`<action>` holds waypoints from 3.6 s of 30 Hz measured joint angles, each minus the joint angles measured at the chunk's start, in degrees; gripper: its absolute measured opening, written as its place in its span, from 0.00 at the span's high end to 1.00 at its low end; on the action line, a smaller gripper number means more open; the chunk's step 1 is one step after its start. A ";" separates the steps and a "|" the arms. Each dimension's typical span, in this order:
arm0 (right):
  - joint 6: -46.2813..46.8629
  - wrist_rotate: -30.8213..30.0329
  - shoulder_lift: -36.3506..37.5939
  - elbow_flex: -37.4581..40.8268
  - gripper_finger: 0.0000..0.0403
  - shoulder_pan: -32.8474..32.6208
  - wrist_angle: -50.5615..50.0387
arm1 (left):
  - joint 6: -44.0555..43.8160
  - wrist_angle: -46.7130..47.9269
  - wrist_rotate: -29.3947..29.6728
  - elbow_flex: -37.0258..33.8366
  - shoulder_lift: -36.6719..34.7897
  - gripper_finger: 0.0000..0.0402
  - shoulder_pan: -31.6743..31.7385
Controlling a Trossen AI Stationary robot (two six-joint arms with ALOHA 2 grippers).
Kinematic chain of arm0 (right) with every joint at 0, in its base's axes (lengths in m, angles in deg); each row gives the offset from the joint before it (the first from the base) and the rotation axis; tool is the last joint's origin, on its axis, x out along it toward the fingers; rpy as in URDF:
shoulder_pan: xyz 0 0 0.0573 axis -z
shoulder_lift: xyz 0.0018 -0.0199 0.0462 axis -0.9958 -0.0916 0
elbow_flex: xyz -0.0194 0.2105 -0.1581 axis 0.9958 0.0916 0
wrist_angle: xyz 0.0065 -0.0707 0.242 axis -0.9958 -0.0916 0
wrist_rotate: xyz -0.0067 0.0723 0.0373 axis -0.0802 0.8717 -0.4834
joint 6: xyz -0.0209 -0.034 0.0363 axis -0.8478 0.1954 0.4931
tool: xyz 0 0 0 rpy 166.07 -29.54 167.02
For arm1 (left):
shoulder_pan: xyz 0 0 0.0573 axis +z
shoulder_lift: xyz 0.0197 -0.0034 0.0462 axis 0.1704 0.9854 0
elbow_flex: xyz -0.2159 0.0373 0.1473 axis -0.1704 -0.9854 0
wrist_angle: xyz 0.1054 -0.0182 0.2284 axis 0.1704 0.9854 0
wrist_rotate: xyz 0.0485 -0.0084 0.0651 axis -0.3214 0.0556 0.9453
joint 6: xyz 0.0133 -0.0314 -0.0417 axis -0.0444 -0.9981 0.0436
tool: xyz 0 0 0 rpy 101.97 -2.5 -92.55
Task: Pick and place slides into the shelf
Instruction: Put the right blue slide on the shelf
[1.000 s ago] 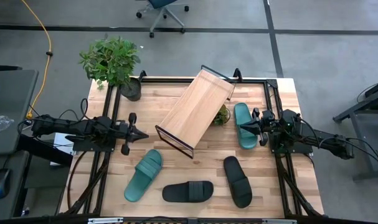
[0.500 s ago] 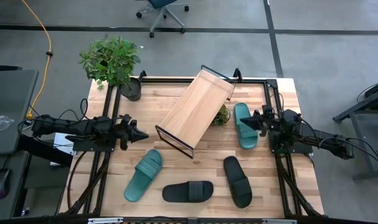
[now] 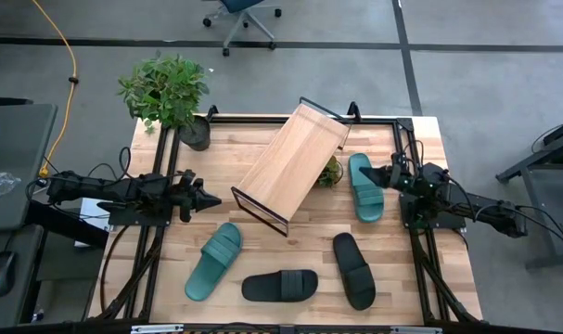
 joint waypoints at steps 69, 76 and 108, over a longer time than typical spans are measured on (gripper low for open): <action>-86.43 30.93 -63.31 -53.73 0.69 31.71 -76.18 | 1.53 -0.07 0.48 0.00 0.02 1.00 0.00; -89.38 31.01 -66.01 -49.80 0.64 31.70 -73.18 | 1.53 -0.07 0.53 0.02 0.01 1.00 0.00; -98.74 30.71 -79.39 -44.68 0.64 27.86 -64.45 | 1.51 0.04 -0.63 0.00 0.01 1.00 -0.01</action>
